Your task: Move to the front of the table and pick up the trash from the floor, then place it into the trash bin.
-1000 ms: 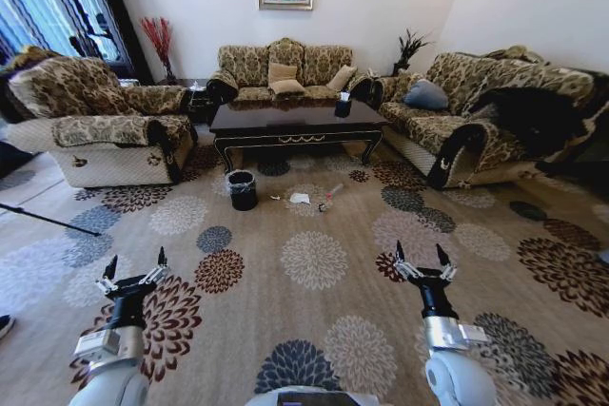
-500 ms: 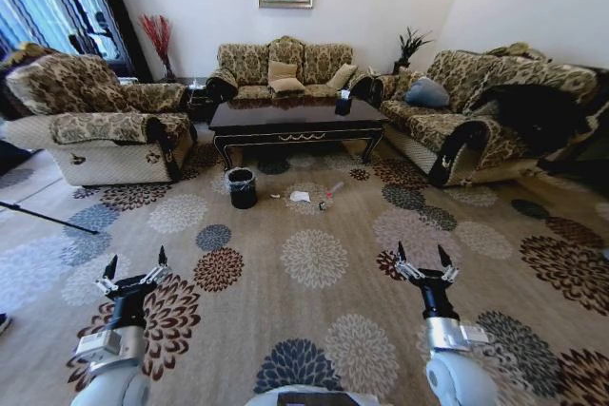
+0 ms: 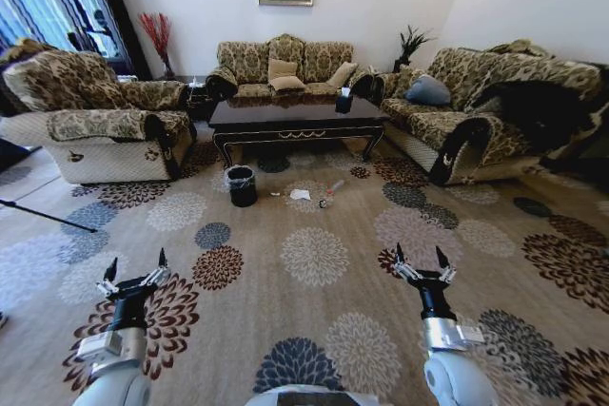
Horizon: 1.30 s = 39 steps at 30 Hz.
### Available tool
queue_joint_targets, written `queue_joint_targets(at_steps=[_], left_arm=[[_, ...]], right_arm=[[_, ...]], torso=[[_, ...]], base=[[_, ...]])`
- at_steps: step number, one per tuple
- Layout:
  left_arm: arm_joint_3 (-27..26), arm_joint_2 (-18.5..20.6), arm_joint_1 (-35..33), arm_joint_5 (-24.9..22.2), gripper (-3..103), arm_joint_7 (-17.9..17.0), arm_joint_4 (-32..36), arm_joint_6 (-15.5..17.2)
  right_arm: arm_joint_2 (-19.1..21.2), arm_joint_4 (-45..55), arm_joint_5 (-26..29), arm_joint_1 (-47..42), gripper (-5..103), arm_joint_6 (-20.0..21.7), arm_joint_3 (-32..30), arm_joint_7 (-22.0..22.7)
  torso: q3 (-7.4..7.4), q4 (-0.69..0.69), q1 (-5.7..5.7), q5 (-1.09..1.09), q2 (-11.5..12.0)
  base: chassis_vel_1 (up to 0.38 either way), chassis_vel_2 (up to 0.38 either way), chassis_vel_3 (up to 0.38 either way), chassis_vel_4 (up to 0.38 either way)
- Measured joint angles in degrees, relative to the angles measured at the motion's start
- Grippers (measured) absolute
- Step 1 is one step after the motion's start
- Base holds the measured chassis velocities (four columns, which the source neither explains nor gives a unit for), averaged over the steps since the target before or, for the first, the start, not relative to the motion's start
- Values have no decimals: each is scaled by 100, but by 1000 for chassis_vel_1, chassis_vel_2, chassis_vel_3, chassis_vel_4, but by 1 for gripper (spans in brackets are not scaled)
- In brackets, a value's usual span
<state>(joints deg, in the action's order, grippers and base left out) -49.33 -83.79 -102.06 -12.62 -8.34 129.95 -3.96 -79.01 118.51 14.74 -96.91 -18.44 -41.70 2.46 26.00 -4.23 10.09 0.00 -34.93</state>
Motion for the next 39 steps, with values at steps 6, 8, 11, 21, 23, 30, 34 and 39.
queue_joint_targets(at_steps=[6,8,11,21,23,30,34,39], left_arm=[[2,4,21,-4,100,0,-4,0],[3,6,21,-11,100,0,-11,0],[6,9,15,-13,100,2,-19,0],[2,6,15,-23,100,9,-60,-20],[2,-1,12,-27,100,14,-67,-23],[-67,-6,40,-310,100,-47,279,78],[-219,73,123,-713,100,-83,872,465],[-176,29,85,-665,100,-78,922,516]], right_arm=[[-23,7,-34,-44,100,-3,1,5],[-51,9,-72,-65,100,-10,11,6],[-73,38,-84,-82,100,-12,18,10],[-88,132,-71,-160,100,-19,14,18],[-96,132,-79,-173,100,-30,18,15],[-103,102,-109,-187,100,-73,41,-1],[-72,-12,-119,-133,100,-84,57,-9],[-70,-79,-135,-87,100,-85,98,-14]], torso=[[-73,0,-54,0,125],[-113,0,-81,0,193],[-150,0,-106,0,255],[-292,0,-200,0,491],[-322,0,-220,0,540],[-405,0,-282,0,686],[-500,0,-338,1,838],[-576,1,-382,-1,956]], base=[[0,0,0,0],[0,0,0,0],[0,0,0,0],[0,0,0,0],[0,0,0,0],[0,0,0,0],[0,0,0,0],[0,0,0,0]])
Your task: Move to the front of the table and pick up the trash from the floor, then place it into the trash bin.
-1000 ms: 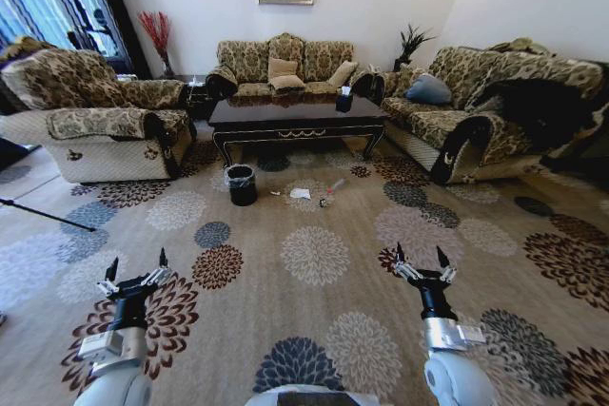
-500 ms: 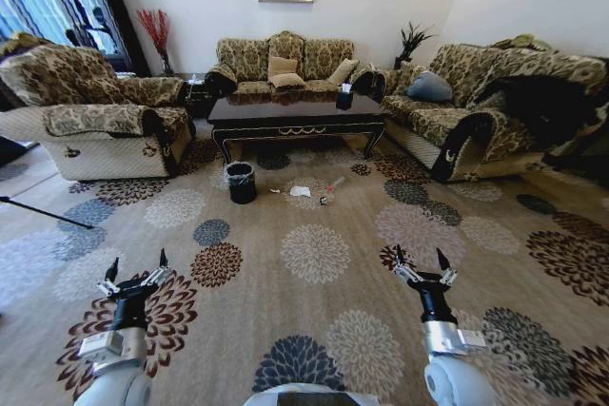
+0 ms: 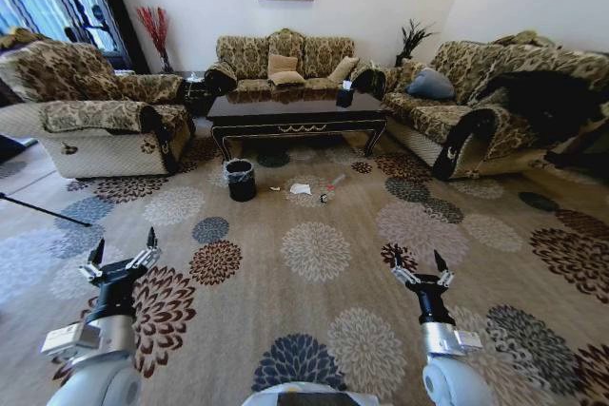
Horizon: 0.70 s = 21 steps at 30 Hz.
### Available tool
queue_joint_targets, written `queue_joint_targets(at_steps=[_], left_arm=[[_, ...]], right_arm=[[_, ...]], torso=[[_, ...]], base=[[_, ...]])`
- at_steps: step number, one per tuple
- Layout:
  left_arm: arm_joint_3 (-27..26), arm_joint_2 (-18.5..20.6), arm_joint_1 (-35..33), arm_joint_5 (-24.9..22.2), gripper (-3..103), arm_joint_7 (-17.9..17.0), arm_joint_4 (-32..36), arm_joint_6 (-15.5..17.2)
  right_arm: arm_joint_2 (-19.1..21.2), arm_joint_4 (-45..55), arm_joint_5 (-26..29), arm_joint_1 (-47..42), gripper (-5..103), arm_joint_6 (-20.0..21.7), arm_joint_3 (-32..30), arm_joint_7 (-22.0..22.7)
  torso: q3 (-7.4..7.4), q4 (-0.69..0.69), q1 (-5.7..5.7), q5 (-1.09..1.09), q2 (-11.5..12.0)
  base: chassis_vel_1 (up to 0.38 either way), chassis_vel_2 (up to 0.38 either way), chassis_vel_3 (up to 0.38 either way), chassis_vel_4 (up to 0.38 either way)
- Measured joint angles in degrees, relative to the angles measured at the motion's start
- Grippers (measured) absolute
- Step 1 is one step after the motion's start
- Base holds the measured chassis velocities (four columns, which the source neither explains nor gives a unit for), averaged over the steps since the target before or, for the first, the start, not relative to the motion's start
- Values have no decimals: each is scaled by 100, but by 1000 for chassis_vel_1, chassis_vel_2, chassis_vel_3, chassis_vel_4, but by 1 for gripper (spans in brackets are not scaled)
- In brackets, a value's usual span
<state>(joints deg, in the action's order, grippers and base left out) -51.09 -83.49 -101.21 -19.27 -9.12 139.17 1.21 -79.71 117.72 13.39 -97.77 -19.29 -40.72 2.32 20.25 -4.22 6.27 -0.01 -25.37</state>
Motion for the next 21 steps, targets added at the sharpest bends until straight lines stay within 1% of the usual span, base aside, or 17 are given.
queue_joint_targets(at_steps=[14,18,21], left_arm=[[28,16,-14,114,100,13,-183,-67],[25,70,-28,134,100,17,-197,-65],[25,83,-28,139,100,17,-195,-56]], right_arm=[[-26,-159,-77,69,100,-20,66,-5],[-58,-225,-106,96,100,-52,93,-7],[-67,-248,-115,100,100,-68,99,-7]], torso=[[-199,0,-117,0,316],[-284,-1,-154,0,439],[-311,-1,-167,0,477]], base=[[0,0,0,0],[0,0,0,0],[0,0,0,0]])
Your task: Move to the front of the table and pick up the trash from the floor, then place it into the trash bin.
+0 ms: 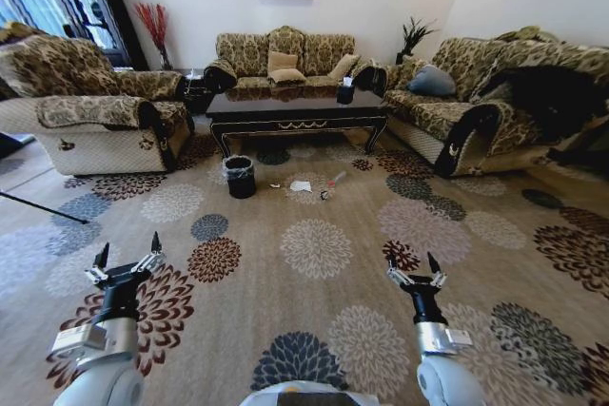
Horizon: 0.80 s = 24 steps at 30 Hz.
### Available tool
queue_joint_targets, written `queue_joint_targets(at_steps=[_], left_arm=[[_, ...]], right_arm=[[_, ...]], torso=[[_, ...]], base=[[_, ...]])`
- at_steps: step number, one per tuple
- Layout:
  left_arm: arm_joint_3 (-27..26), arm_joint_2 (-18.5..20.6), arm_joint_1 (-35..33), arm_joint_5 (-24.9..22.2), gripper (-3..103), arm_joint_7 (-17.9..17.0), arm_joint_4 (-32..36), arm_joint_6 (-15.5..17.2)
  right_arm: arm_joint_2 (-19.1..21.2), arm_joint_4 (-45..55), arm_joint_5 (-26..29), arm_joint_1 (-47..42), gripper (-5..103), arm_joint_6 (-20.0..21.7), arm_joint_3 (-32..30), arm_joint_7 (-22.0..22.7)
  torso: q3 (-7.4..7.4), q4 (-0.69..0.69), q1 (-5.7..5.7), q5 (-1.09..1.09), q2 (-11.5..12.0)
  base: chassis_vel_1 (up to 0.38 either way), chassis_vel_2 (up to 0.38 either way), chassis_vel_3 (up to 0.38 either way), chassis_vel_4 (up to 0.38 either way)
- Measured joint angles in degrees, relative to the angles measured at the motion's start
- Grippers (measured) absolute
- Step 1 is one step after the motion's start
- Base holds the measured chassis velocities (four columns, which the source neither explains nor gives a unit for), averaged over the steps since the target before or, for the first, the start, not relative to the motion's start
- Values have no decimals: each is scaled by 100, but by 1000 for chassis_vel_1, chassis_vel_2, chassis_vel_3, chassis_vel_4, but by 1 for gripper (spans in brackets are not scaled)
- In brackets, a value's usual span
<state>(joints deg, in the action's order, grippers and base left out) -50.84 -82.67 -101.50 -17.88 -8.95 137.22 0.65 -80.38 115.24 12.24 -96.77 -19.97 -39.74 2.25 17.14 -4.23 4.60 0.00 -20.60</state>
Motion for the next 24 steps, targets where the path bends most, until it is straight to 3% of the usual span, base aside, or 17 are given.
queue_joint_targets(at_steps=[9,12,16,24], left_arm=[[-30,40,-68,10,100,5,60,9],[-51,53,-110,5,100,15,84,-13],[-35,42,-129,17,100,19,97,-29],[48,-12,-129,147,100,28,96,-70]], right_arm=[[-28,109,77,44,100,37,-5,6],[92,417,75,31,100,526,-73,266],[200,693,133,1,100,791,-176,371],[271,1194,452,-233,100,1136,-227,138]], torso=[[-127,0,-73,0,200],[-194,0,-104,0,298],[-247,0,-127,0,375],[-376,0,-186,0,563]], base=[[0,0,0,0],[0,0,0,0],[0,0,0,0],[0,0,0,0]])
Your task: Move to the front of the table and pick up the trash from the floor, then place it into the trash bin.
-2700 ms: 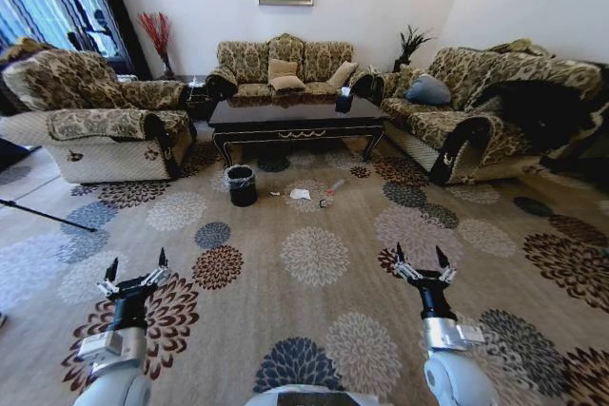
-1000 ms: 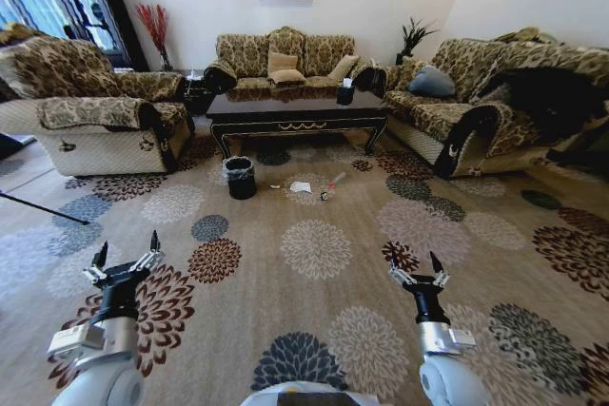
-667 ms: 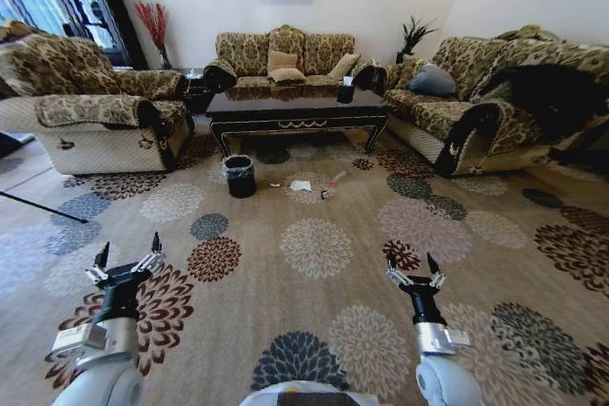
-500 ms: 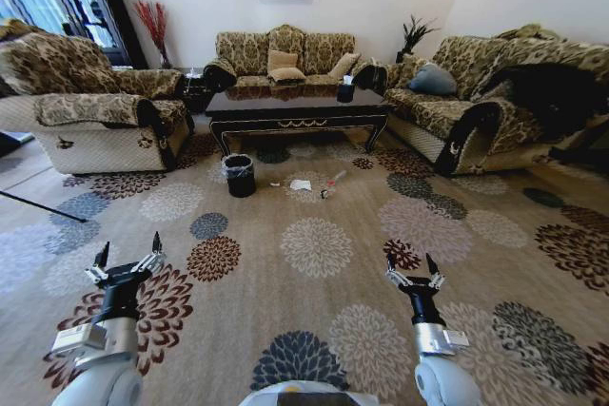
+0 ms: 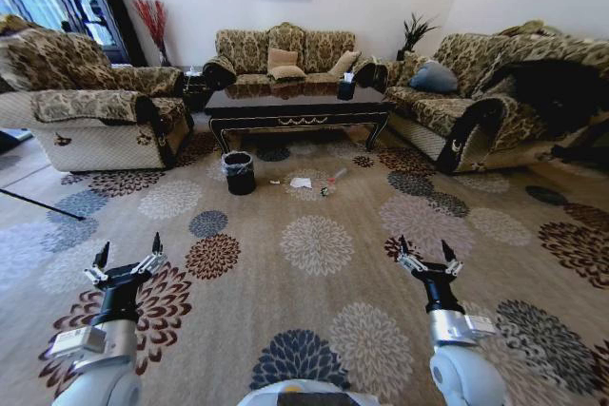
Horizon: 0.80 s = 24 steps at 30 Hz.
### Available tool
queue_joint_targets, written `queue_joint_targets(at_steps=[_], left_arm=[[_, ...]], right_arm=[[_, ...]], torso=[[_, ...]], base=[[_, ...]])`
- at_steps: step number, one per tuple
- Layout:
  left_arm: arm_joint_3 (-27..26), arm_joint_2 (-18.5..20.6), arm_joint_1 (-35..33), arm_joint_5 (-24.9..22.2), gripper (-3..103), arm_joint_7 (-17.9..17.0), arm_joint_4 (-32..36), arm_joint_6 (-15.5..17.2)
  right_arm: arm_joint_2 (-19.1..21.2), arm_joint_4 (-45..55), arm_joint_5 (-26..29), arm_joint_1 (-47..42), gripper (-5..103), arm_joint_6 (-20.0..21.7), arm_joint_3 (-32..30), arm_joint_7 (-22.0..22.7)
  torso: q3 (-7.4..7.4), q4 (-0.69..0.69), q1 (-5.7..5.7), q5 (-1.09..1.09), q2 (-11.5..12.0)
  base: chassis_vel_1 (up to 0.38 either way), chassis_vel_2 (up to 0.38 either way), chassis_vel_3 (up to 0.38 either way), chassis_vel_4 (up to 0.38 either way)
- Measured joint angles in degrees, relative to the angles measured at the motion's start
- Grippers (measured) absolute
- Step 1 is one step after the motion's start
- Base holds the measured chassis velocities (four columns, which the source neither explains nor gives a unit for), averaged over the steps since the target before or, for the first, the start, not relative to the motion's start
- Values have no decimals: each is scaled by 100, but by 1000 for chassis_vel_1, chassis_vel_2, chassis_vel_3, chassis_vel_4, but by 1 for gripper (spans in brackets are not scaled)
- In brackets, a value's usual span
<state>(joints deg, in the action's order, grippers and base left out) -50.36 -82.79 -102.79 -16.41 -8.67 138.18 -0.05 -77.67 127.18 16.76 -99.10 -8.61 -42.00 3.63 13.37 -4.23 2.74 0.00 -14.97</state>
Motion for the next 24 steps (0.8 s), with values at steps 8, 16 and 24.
queue_joint_targets(at_steps=[8,16,24], left_arm=[[-38,-1,-14,-41,100,9,66,-1],[-97,26,-52,-173,100,10,210,27],[-78,15,-77,-158,100,20,217,27]], right_arm=[[-20,-20,-229,-33,100,-13,39,-153],[-63,-91,-271,-58,100,-63,91,-126],[-69,-44,-222,-100,100,-46,115,-100]], torso=[[-127,0,-48,0,175],[-256,0,-101,0,356],[-365,0,-141,0,505]], base=[[0,0,0,0],[0,0,0,0],[0,0,0,0]])
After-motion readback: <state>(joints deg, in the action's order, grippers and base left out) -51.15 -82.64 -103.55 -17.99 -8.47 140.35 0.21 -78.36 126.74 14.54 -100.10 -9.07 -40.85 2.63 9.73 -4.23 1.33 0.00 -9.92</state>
